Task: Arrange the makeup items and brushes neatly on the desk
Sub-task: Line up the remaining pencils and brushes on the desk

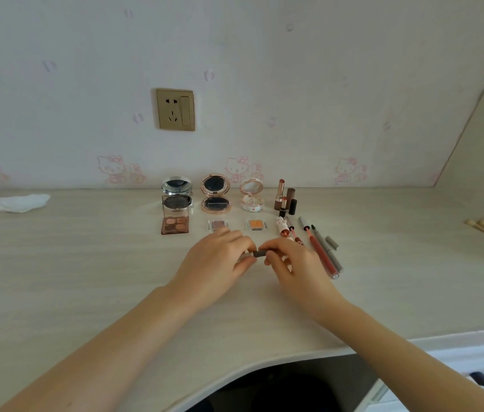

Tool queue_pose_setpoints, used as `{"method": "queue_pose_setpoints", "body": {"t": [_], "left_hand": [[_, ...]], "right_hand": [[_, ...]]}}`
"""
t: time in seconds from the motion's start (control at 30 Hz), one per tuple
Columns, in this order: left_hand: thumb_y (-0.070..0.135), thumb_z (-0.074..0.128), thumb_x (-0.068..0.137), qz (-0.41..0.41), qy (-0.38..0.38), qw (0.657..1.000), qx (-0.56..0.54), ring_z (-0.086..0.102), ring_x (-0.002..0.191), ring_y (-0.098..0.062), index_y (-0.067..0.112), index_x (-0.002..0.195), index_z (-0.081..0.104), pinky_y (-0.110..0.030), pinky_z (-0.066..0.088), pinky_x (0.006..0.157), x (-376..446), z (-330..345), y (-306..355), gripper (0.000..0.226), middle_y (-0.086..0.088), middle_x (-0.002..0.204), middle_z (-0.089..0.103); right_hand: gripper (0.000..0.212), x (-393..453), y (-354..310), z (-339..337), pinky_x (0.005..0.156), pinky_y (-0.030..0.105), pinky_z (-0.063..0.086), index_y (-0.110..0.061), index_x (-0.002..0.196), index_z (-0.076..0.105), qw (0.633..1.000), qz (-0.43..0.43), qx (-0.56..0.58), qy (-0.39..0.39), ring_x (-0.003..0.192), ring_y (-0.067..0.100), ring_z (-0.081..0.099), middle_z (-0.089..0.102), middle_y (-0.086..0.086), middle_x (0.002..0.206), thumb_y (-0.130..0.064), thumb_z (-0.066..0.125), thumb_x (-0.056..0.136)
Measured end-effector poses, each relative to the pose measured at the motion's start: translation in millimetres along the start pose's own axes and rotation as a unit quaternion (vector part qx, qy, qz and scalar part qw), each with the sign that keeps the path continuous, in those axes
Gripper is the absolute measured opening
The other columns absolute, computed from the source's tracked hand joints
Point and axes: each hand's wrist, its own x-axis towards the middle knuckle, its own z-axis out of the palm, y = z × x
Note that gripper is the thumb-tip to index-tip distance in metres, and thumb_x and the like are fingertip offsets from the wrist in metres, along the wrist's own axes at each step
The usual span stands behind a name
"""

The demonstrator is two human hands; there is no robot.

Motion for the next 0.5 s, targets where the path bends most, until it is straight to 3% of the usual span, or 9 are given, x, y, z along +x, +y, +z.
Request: {"method": "queue_pose_setpoints", "body": {"t": [0.17, 0.33, 0.5], "left_hand": [[0.031, 0.057, 0.093, -0.012, -0.009, 0.999, 0.031, 0.057, 0.073, -0.014, 0.021, 0.101, 0.061, -0.032, 0.047, 0.056, -5.9, 2.7, 3.6, 0.013, 0.009, 0.097, 0.055], [0.035, 0.047, 0.097, -0.006, -0.034, 0.997, 0.067, 0.06, 0.08, -0.017, 0.021, 0.105, 0.06, -0.038, 0.05, 0.061, -11.4, 3.7, -0.6, 0.02, 0.006, 0.094, 0.06], [0.043, 0.042, 0.097, -0.003, -0.044, 0.995, 0.089, 0.062, 0.076, -0.021, 0.026, 0.106, 0.061, -0.036, 0.049, 0.058, -15.4, 7.0, -3.6, 0.027, 0.004, 0.084, 0.061]], "right_hand": [[0.02, -2.7, 6.1, 1.7, 0.084, 0.028, 0.045, -0.008, 0.109, 0.068, 0.991, -0.08, -0.099, 0.029, 0.094, 0.018, 0.056, 0.064, 0.004, 0.099, -0.01, 0.053, 0.095], [0.02, -8.5, 9.3, 7.9, 0.082, 0.034, 0.048, -0.006, 0.109, 0.07, 0.98, -0.114, -0.162, 0.035, 0.09, 0.027, 0.057, 0.065, 0.007, 0.093, -0.01, 0.06, 0.092], [0.016, -9.6, 10.7, 9.0, 0.075, 0.039, 0.052, -0.006, 0.103, 0.072, 0.963, -0.161, -0.207, 0.066, 0.082, 0.029, 0.058, 0.066, 0.006, 0.086, -0.009, 0.067, 0.088]]}}
